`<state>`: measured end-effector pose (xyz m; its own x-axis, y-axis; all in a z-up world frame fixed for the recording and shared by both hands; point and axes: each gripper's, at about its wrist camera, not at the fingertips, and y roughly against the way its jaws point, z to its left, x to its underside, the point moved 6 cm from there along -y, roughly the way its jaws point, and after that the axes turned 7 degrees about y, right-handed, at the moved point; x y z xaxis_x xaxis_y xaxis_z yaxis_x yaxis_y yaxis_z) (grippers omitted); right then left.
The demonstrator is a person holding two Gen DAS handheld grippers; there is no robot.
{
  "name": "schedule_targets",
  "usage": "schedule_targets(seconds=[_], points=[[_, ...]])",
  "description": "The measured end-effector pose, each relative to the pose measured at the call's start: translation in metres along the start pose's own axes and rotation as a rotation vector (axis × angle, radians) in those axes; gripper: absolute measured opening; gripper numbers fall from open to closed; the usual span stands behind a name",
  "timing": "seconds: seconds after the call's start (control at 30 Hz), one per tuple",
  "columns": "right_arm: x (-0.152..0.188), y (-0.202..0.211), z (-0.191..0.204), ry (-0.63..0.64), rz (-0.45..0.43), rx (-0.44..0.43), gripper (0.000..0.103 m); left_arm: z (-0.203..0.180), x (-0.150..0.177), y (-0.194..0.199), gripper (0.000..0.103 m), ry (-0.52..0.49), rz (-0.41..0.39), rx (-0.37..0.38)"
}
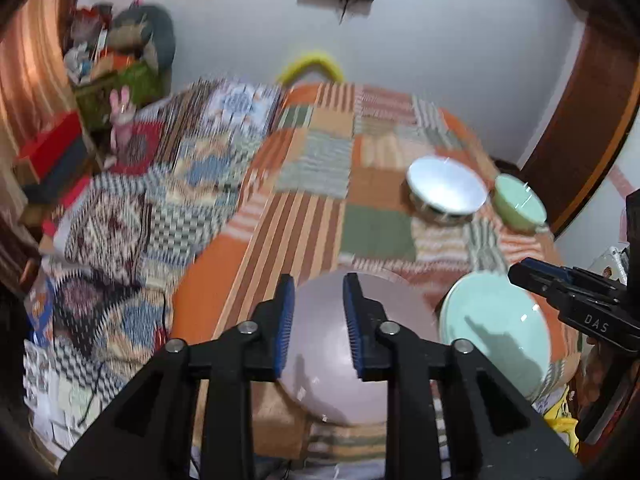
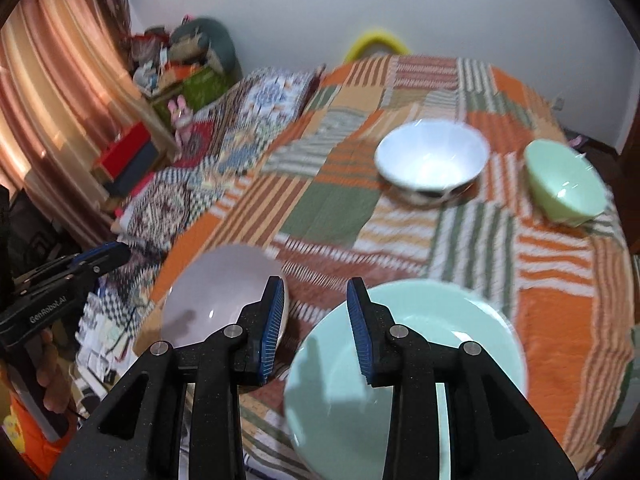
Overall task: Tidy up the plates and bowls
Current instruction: 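Lower the pink bowl onto the table beside the plate stack, then open both tools and pull them back from the pink bowl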
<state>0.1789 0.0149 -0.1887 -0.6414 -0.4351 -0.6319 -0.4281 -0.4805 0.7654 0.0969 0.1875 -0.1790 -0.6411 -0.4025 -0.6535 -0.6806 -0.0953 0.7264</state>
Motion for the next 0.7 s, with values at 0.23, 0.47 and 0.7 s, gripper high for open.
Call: schedule_targets(seconds=[0.23,0.47,0.7], points=[[-0.022,0.044,-0.030,-0.035,-0.128,0.064,0.042,-0.049,-0.042,0.019,0.042,-0.072,-0.121,0.050],[-0.041,0.067,-0.058,-0.070,-0.217,0.117,0.044,-0.088,-0.070,0.009,0.047,-0.131,-0.151,0.085],[-0.061,0.066,-0.087,-0.102,-0.242,0.141,0.044,-0.112,-0.100,-0.024,0.054,-0.160,-0.152,0.098]])
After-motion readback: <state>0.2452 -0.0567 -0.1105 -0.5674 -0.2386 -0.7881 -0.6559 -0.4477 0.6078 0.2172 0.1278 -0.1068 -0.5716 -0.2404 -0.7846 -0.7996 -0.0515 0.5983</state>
